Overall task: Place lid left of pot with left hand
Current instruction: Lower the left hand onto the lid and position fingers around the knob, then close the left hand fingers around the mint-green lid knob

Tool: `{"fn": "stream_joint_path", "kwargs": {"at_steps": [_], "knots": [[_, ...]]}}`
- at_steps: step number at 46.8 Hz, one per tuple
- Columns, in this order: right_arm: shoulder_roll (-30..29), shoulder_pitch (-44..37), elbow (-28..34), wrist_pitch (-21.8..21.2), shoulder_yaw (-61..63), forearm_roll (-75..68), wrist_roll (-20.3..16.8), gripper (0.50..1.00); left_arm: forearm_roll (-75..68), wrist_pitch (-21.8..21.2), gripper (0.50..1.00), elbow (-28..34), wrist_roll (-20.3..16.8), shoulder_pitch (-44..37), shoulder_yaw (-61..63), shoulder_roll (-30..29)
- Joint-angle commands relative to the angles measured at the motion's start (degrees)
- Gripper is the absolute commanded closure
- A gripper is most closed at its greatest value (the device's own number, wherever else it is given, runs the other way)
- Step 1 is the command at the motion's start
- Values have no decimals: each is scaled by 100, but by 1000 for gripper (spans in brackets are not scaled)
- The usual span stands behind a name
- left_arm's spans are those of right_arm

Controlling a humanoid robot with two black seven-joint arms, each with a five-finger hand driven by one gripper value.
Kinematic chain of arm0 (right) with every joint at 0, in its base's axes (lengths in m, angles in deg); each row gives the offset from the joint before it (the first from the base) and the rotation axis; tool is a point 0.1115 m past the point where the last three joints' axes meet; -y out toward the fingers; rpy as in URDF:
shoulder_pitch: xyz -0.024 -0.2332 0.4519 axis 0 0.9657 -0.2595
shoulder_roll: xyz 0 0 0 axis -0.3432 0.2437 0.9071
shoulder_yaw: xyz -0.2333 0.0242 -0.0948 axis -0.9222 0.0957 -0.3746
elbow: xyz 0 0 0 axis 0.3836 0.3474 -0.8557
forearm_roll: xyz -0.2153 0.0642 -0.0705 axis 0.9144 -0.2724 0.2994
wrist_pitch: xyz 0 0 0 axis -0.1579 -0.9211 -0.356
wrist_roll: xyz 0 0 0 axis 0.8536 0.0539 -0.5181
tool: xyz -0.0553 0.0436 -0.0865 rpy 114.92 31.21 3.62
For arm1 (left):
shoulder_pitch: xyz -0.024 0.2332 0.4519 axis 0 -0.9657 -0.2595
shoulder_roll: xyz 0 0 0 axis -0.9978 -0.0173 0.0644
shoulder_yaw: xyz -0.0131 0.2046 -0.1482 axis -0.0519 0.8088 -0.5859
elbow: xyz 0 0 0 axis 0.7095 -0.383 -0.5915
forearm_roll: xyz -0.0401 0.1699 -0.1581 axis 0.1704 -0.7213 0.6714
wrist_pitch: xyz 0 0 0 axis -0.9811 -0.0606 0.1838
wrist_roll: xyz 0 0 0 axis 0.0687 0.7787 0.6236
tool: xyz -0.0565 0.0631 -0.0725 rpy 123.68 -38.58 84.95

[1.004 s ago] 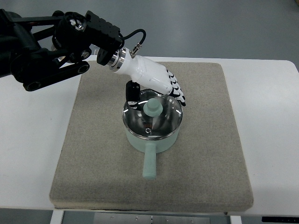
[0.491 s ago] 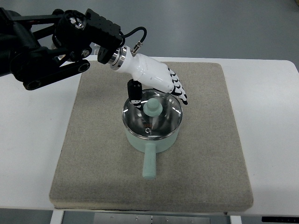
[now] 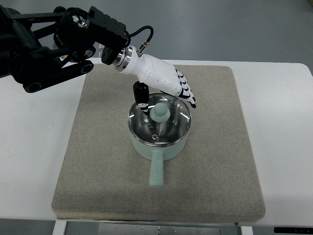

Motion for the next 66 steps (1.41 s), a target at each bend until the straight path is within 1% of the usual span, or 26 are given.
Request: {"fn": "stream_joint_path", "kwargs": {"at_steps": [1, 9, 17, 19, 22, 24, 27, 29, 32, 42, 57, 62, 64, 66], "knots": [[0, 0, 0, 0, -2, 1, 0, 579, -6, 9, 510, 0, 0, 1, 8, -1], [0, 0, 0, 0, -2, 1, 0, 579, -32, 9, 512, 0, 0, 1, 8, 0], [0, 0, 0, 0, -2, -8, 0, 579, -32, 9, 534, -8, 0, 1, 16, -9], [0, 0, 0, 0, 6, 1, 0, 579, -41, 9, 561, -8, 0, 1, 16, -1], [0, 0, 0, 0, -2, -8, 0, 579, -41, 9, 574, -8, 0, 18, 16, -18], [0, 0, 0, 0, -2, -8, 0, 579, -50, 9, 598, -8, 0, 18, 16, -18], [0, 0, 0, 0, 6, -8, 0, 579, -50, 9, 606, -8, 0, 18, 16, -18], [0, 9, 0, 0, -2, 1, 0, 579, -50, 9, 643, -8, 0, 18, 8, -18], [0, 0, 0, 0, -2, 1, 0, 579, -50, 9, 660, -8, 0, 27, 8, -18], [0, 9, 0, 0, 7, 1, 0, 579, -41, 9, 664, -26, 0, 36, 8, -18], [0, 0, 0, 0, -2, -8, 0, 579, -41, 44, 654, -61, 0, 71, 25, -53], [0, 0, 0, 0, -2, 1, 0, 579, -41, 44, 658, -61, 0, 62, 43, -53], [0, 0, 0, 0, -2, 1, 0, 579, -41, 44, 675, -61, 0, 62, 43, -53], [0, 9, 0, 0, -2, -8, 0, 579, -50, 44, 724, -61, 0, 62, 43, -45]]}}
